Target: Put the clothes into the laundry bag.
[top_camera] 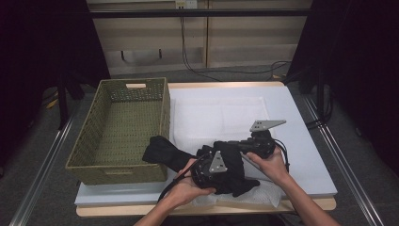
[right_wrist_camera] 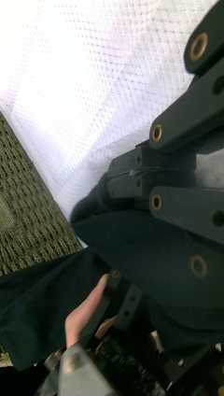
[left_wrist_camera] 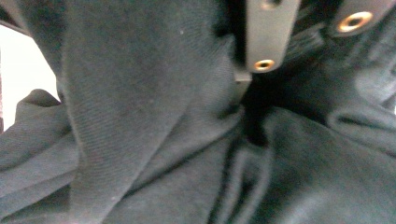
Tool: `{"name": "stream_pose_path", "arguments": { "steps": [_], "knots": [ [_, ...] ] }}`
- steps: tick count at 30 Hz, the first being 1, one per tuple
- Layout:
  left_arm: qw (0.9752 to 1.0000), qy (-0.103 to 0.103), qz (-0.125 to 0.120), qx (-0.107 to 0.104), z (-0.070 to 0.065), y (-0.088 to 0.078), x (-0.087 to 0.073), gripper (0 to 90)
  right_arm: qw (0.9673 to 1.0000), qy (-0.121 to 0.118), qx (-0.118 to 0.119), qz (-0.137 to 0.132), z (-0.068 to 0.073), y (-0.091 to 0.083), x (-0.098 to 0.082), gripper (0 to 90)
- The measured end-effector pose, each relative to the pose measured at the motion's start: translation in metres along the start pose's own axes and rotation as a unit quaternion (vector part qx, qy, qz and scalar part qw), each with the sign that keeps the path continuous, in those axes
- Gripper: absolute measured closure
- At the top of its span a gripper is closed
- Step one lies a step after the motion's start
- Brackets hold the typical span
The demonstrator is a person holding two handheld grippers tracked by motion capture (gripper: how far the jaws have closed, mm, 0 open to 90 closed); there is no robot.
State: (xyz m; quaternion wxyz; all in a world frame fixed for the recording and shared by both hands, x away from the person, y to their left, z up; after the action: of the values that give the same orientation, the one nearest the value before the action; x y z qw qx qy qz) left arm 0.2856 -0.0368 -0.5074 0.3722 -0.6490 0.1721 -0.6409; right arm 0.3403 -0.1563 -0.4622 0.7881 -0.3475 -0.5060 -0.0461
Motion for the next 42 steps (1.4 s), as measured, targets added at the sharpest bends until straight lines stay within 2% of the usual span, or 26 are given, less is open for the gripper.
{"name": "stream_pose_path", "arguments": {
  "steps": [1,2,3,7,9,13,16,17,18,20,22,24,26,27,28,29,30,32,33,34,35,36,37,39,41,42],
  "knots": [
    [1.0000,0.000,0.000,0.000,0.000,0.000,0.000,46.5,1.0000,0.003,0.000,-0.001,-0.001,0.000,0.000,89.6],
    [1.0000,-0.008,-0.002,-0.003,0.000,-0.003,0.000,44.0,1.0000,0.006,0.000,-0.002,-0.001,0.000,0.000,89.6],
    [0.9995,-0.025,-0.017,-0.006,0.000,-0.010,0.002,41.0,1.0000,0.006,0.001,-0.001,-0.002,0.000,0.000,89.6],
    [0.9985,-0.039,-0.037,-0.006,0.004,-0.023,0.005,31.8,1.0000,0.005,0.000,-0.002,-0.003,0.000,0.000,89.6],
    [0.9984,-0.039,-0.040,-0.007,0.005,-0.028,0.006,29.9,1.0000,0.007,0.000,-0.003,-0.002,0.000,0.000,89.6],
    [0.9972,-0.044,-0.061,-0.006,0.005,-0.041,0.010,23.4,1.0000,0.005,0.000,-0.002,-0.003,0.000,0.000,89.6],
    [0.9946,-0.057,-0.087,-0.001,0.008,-0.051,0.014,21.8,1.0000,0.008,0.001,-0.001,-0.004,0.001,-0.001,89.6],
    [0.9947,-0.055,-0.087,0.006,0.011,-0.056,0.014,18.8,1.0000,0.008,0.000,0.001,-0.004,0.001,-0.001,89.6],
    [0.9934,-0.063,-0.095,0.012,0.014,-0.060,0.016,18.8,1.0000,0.008,0.000,0.000,-0.004,0.000,-0.001,89.6],
    [0.9926,-0.068,-0.100,0.008,0.015,-0.064,0.016,18.8,1.0000,0.007,0.000,-0.001,-0.004,0.000,-0.001,89.6],
    [0.9922,-0.069,-0.102,0.018,0.019,-0.070,0.015,18.9,1.0000,0.006,0.001,-0.001,-0.003,0.000,-0.001,89.5],
    [0.9909,-0.073,-0.111,0.021,0.021,-0.076,0.014,21.2,1.0000,0.008,0.001,-0.001,-0.004,0.000,-0.001,89.5],
    [0.9906,-0.075,-0.111,0.027,0.023,-0.081,0.013,23.4,1.0000,0.006,0.001,-0.001,-0.004,0.000,-0.001,89.6],
    [0.9891,-0.082,-0.116,0.040,0.027,-0.087,0.012,25.2,1.0000,0.008,0.001,-0.002,-0.004,0.000,-0.001,89.5],
    [0.9891,-0.082,-0.116,0.040,0.027,-0.087,0.012,26.3,1.0000,0.005,0.001,-0.003,-0.004,0.000,0.000,89.6],
    [0.9884,-0.076,-0.122,0.050,0.029,-0.096,0.012,29.0,1.0000,0.005,0.001,-0.003,-0.003,0.000,0.000,89.6],
    [0.9884,-0.076,-0.122,0.050,0.029,-0.096,0.012,30.1,1.0000,0.005,0.001,-0.003,-0.003,0.000,0.000,89.6],
    [0.9867,-0.084,-0.128,0.054,0.031,-0.104,0.012,30.4,1.0000,0.008,0.001,-0.002,-0.004,0.000,0.000,89.6],
    [0.9854,-0.088,-0.133,0.060,0.034,-0.112,0.010,33.5,1.0000,0.008,0.001,0.000,-0.004,0.000,-0.001,89.6],
    [0.9854,-0.088,-0.133,0.060,0.034,-0.112,0.010,36.7,1.0000,0.008,0.001,0.000,-0.004,0.000,-0.001,89.6],
    [0.9854,-0.089,-0.133,0.059,0.034,-0.116,0.008,36.7,1.0000,0.008,0.001,0.000,-0.004,0.000,-0.001,89.6],
    [0.9849,-0.095,-0.124,0.074,0.037,-0.121,0.000,41.0,1.0000,0.007,0.003,0.000,-0.004,-0.001,-0.001,89.5],
    [0.9849,-0.095,-0.124,0.074,0.037,-0.121,0.000,41.5,1.0000,0.006,0.002,0.000,-0.004,-0.001,-0.001,89.5],
    [0.9826,-0.103,-0.135,0.076,0.036,-0.128,-0.009,42.3,1.0000,0.008,0.003,0.000,-0.004,-0.001,-0.001,89.6],
    [0.9835,-0.101,-0.132,0.072,0.034,-0.131,-0.012,39.9,1.0000,0.007,0.003,0.000,-0.004,-0.001,-0.001,89.6],
    [0.9839,-0.099,-0.127,0.077,0.033,-0.133,-0.013,39.9,1.0000,0.007,0.003,0.000,-0.004,-0.001,-0.001,89.6]
  ]
}}
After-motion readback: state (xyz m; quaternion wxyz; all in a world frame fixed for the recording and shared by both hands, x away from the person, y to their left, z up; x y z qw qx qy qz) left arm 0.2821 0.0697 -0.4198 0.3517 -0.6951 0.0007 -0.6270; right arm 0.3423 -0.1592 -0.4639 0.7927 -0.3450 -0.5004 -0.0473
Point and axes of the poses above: each handheld gripper's, and its own axes: y roughly forward along the jaws, x roughly out of its top, z roughly to its left, the point moved 7 cm from there along y, roughly forward along the jaws
